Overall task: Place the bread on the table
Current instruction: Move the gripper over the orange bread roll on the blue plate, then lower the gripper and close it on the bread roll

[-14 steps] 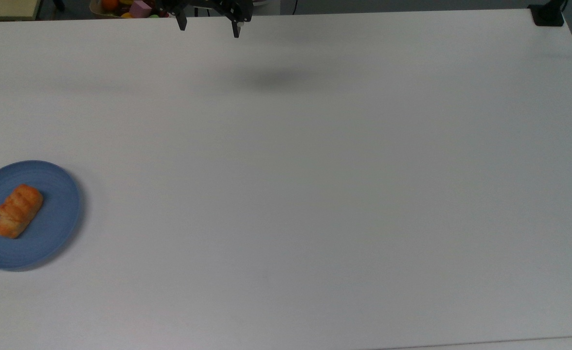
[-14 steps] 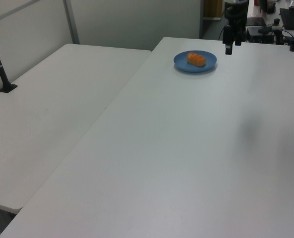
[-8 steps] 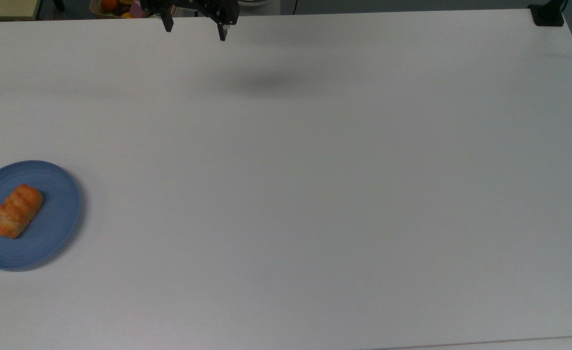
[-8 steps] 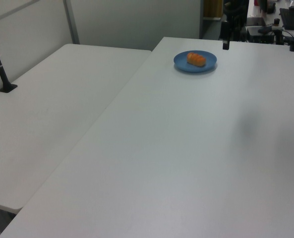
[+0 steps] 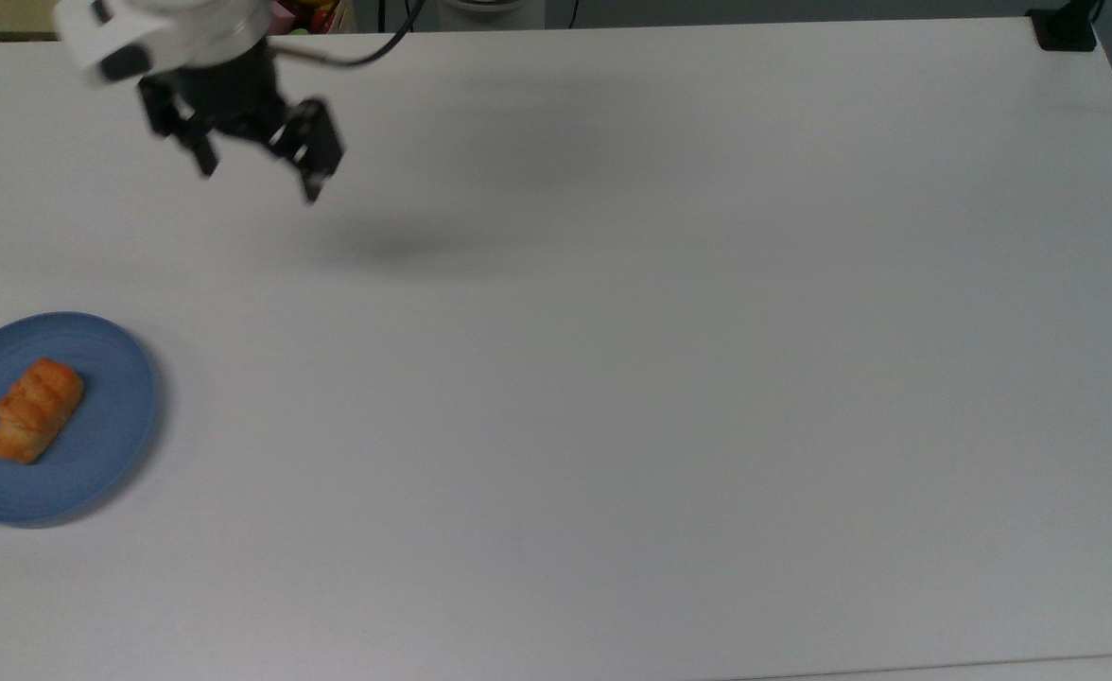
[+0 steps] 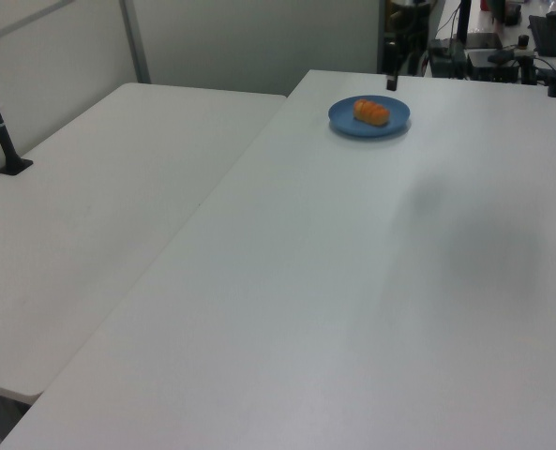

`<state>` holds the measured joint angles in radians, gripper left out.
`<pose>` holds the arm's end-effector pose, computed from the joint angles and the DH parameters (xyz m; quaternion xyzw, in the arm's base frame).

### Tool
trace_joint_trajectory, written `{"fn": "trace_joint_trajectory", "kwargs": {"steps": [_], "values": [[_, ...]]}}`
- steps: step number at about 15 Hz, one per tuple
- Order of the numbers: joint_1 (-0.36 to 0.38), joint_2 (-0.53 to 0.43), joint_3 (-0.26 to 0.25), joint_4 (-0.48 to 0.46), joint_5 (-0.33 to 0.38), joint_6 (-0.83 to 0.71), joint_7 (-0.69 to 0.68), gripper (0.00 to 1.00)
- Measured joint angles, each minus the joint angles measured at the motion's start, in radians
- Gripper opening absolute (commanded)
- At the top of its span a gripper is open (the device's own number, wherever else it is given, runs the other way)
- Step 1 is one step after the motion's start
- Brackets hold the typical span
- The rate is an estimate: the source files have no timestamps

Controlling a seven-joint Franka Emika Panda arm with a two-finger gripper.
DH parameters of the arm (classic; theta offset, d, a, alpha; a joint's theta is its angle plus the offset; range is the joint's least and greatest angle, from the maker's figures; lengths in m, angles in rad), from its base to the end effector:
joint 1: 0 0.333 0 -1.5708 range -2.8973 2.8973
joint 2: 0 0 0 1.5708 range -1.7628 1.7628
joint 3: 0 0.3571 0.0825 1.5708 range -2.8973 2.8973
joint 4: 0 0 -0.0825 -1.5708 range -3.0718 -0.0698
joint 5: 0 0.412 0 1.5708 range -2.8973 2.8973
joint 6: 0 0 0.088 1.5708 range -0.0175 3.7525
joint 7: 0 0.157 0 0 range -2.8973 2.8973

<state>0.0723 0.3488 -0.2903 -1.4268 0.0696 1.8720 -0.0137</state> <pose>0.7107 -0.1197 0.4980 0.9934 -0.0993 0.0533 0.0210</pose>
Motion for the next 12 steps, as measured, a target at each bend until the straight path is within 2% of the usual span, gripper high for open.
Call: {"fn": "trace_joint_trajectory", "kwargs": {"steps": [3, 6, 8, 12], "values": [[-0.079, 0.151, -0.039, 0.062, 0.068, 0.204, -0.014, 1.0], [-0.142, 0.225, -0.04, 0.08, 0.1, 0.381, -0.014, 1.0], [-0.172, 0.28, -0.041, 0.081, 0.147, 0.536, -0.014, 1.0], [-0.193, 0.367, -0.041, 0.083, 0.191, 0.746, -0.008, 1.0]]}}
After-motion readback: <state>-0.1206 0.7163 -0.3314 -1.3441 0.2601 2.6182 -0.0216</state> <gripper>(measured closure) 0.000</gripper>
